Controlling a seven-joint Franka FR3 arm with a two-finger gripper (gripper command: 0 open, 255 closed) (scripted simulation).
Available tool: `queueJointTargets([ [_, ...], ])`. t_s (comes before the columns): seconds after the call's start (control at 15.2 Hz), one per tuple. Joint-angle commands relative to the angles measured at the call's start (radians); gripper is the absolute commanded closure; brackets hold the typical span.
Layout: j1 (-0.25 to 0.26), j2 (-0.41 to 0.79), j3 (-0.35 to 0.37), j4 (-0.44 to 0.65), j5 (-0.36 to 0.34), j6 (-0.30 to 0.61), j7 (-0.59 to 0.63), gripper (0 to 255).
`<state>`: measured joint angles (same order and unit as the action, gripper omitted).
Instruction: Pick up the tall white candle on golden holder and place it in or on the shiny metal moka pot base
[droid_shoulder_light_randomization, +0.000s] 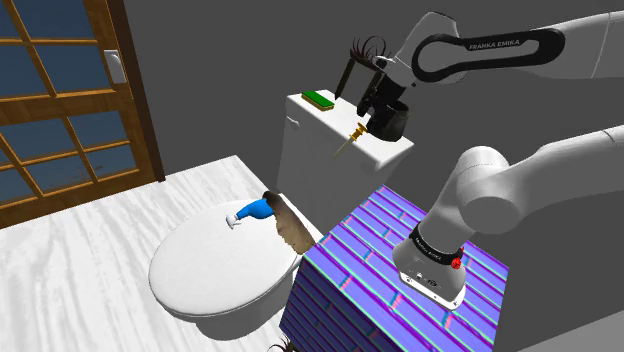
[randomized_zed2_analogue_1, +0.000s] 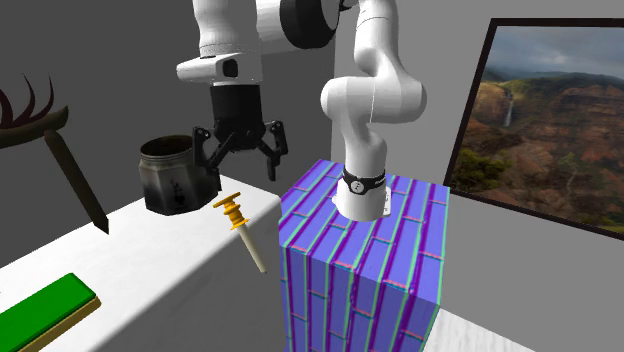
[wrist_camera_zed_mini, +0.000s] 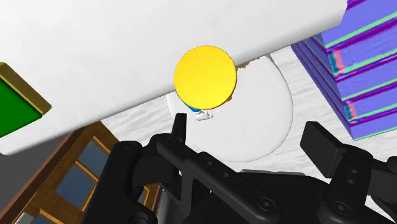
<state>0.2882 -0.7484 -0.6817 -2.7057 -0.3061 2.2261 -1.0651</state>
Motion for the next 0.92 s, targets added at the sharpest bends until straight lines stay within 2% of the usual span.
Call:
queueJointTargets([
  [0.0,0.072,0.060,-0.104,-0.001,-0.006,0.088,-0.147,0],
  [0.07,0.104,0.082,-0.142,0.003,-0.003,0.116,-0.196,0],
  [0.53,0.164,0.172,-0.210,-0.031,0.011,0.245,-0.213,0],
  [0.86,0.170,0.181,-0.217,-0.033,0.013,0.255,-0.215,0],
])
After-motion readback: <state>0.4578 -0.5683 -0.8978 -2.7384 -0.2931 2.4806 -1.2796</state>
